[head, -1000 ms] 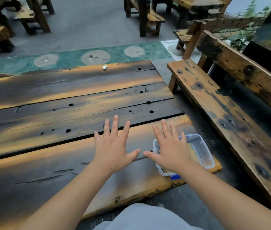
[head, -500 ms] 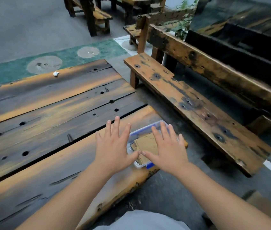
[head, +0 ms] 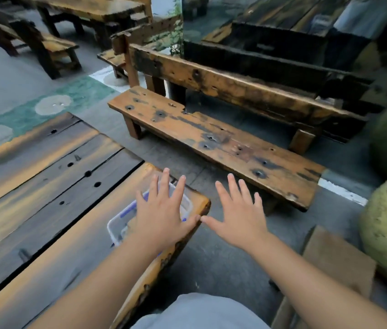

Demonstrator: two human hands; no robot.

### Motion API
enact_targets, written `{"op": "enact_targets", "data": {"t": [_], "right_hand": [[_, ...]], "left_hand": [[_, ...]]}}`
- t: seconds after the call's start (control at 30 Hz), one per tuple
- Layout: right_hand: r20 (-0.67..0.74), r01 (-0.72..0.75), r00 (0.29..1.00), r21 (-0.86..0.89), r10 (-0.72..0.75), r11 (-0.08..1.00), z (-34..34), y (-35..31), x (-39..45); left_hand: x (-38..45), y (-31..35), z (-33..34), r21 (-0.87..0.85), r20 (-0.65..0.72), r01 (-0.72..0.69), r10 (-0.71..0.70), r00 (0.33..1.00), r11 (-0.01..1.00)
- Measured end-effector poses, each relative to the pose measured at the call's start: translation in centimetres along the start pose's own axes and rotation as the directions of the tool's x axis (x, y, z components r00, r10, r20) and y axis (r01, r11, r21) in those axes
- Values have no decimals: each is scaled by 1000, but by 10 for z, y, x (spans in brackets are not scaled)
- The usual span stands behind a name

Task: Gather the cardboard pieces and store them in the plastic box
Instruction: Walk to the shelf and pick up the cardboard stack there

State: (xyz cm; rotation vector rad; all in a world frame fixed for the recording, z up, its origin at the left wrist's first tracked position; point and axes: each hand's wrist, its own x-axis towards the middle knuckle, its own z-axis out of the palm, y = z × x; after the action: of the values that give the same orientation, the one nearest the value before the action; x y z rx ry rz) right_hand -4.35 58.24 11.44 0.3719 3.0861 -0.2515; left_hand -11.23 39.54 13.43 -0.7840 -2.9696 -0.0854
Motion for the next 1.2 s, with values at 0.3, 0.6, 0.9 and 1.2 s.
{"op": "enact_targets", "data": {"t": [0.3,0.6,0.9,1.2], "right_hand": [[-58,-298,953,-6,297,955,-6,118,-36],[-86,-535,839,46,537,844,-16,182,-76],[-41,-783,614,88,788,615,-19,215,-116],[-25,-950,293,103,956,294,-29,221,-161]], "left_hand": [[51,118,13,-36,-14,-262,262,965,964],[79,205,15,-57,0,-517,517,856,854],[110,284,17,-74,0,-775,777,630,628],[121,364,25,-138,-33,-943,950,310,303]]}}
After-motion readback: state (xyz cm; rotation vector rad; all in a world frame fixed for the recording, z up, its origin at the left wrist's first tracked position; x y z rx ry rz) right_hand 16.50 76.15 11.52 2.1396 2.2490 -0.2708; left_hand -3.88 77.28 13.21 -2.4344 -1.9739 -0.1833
